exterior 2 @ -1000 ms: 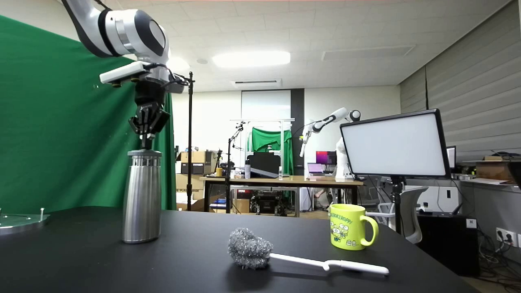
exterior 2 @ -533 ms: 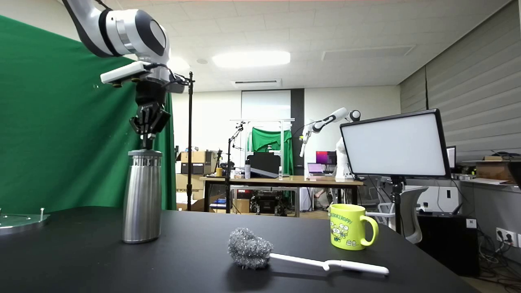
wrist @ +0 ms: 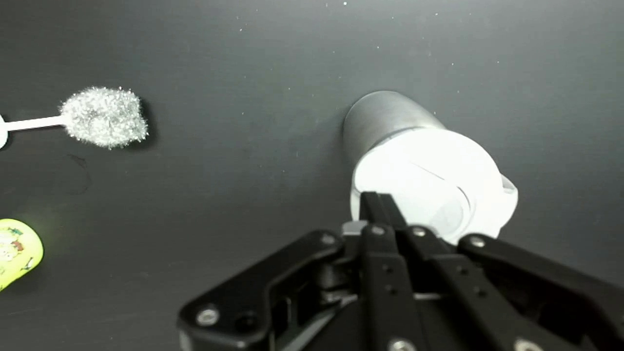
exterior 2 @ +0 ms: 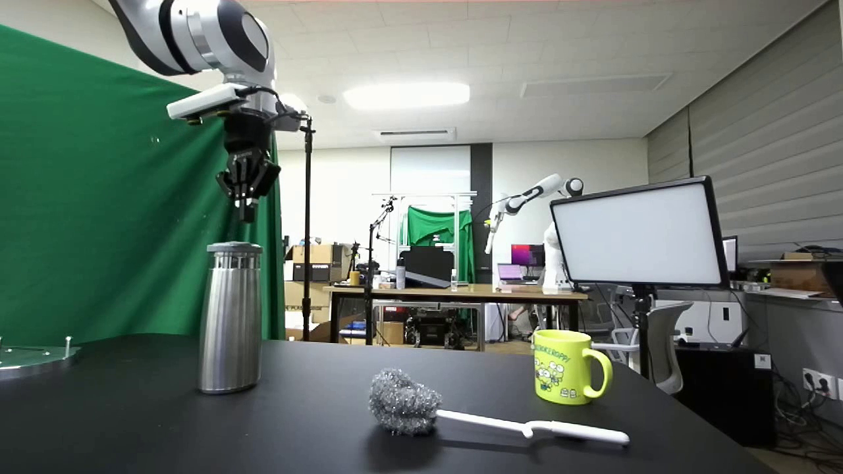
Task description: Push down on the small lid on top of the silver cup.
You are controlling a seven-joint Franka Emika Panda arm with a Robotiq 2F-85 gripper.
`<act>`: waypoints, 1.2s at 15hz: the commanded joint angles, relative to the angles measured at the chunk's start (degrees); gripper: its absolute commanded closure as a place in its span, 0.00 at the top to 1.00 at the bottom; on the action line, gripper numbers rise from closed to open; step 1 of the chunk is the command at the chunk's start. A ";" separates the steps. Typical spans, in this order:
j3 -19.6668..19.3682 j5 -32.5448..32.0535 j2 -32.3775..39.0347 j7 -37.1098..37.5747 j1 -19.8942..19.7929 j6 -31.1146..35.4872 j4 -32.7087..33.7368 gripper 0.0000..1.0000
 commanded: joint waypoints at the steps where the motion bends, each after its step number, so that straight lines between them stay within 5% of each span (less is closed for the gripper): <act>1: -0.08 0.52 -3.45 1.75 0.15 -0.63 0.22 0.00; 4: 0.08 0.22 -5.17 2.13 -0.03 -0.85 -0.25 0.00; 5: 0.11 0.32 -5.51 1.96 -0.08 -1.16 -0.27 0.26; 7: 0.10 0.17 -5.98 2.10 -0.21 -1.68 -0.29 0.31; 15: -0.02 0.39 -6.73 2.42 -0.69 -3.15 -0.36 0.87; 18: -0.05 0.49 -6.97 2.56 -0.88 -4.09 -0.37 1.00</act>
